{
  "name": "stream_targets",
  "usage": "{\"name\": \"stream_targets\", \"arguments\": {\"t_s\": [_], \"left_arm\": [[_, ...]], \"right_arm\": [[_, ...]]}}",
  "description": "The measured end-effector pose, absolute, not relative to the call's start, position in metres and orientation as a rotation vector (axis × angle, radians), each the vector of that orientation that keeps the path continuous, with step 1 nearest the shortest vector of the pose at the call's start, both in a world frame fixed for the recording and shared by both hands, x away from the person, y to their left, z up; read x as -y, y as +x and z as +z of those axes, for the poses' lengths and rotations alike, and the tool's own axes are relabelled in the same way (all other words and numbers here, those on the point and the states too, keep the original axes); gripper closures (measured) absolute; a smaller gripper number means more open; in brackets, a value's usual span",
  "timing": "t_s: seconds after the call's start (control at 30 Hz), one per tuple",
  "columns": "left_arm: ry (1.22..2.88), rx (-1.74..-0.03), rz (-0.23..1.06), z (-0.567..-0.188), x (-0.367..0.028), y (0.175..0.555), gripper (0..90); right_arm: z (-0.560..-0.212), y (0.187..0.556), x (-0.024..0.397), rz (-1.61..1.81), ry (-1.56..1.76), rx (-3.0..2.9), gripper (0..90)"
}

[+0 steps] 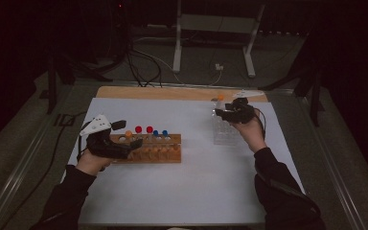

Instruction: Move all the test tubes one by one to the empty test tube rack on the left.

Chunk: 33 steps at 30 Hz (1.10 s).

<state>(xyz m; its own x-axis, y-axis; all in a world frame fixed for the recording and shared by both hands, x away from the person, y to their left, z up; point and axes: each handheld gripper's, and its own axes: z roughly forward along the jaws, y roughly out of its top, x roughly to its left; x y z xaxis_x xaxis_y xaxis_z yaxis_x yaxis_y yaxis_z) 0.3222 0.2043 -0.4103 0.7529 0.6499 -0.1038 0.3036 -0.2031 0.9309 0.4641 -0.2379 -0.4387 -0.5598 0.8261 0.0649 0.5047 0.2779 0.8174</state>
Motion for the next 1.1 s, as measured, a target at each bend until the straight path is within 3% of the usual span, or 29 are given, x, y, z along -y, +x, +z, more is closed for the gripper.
{"name": "stream_targets", "arguments": {"t_s": [0.3, 0.57, 0.83, 1.1], "left_arm": [[1.799, -0.737, 0.369, -0.410, -0.203, 0.322, 3.4], [1.807, -0.728, 0.371, -0.410, -0.202, 0.322, 3.4], [1.807, -0.729, 0.373, -0.409, -0.203, 0.321, 3.4], [1.811, -0.730, 0.374, -0.410, -0.203, 0.322, 3.4]], "right_arm": [[-0.448, 0.495, 0.243, 1.123, 1.303, -2.193, 56.4], [-0.452, 0.512, 0.235, 1.088, 1.335, -2.202, 60.0], [-0.456, 0.522, 0.230, 1.041, 1.357, -2.193, 72.6], [-0.453, 0.519, 0.228, 1.029, 1.317, -2.176, 75.1]]}}
